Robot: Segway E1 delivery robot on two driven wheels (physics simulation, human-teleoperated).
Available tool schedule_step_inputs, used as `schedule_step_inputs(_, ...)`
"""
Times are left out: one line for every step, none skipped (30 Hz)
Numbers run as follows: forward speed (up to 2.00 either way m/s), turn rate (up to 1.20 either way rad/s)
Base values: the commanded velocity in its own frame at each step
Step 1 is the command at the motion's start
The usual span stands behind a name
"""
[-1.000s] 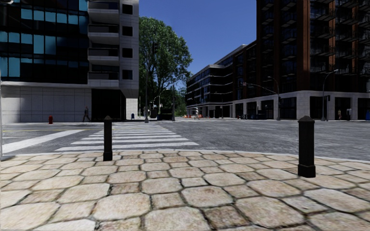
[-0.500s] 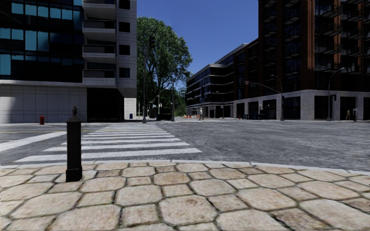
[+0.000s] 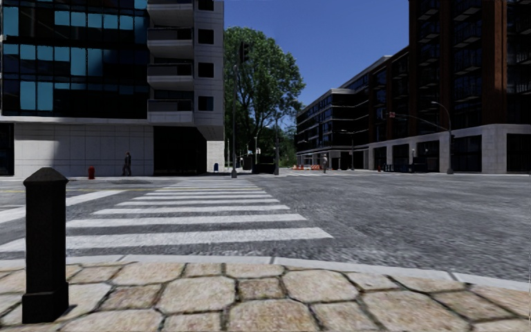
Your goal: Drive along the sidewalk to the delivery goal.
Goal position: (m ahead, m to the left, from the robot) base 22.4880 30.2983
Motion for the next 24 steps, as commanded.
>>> schedule_step_inputs(2.0,0.0)
schedule_step_inputs(2.0,0.0)
schedule_step_inputs(2.0,0.0)
schedule_step_inputs(2.0,0.0)
schedule_step_inputs(2.0,0.0)
schedule_step_inputs(2.0,0.0)
schedule_step_inputs(2.0,0.0)
schedule_step_inputs(2.0,0.0)
schedule_step_inputs(2.0,0.0)
schedule_step_inputs(2.0,0.0)
schedule_step_inputs(2.0,0.11)
schedule_step_inputs(2.0,0.53)
schedule_step_inputs(2.0,0.7)
schedule_step_inputs(2.0,0.83)
schedule_step_inputs(2.0,0.83)
schedule_step_inputs(2.0,0.87)
schedule_step_inputs(2.0,0.89)
schedule_step_inputs(2.0,0.89)
schedule_step_inputs(2.0,0.78)
schedule_step_inputs(2.0,0.58)
schedule_step_inputs(2.0,0.58)
schedule_step_inputs(2.0,0.52)
schedule_step_inputs(2.0,0.48)
schedule_step_inputs(2.0,0.26)
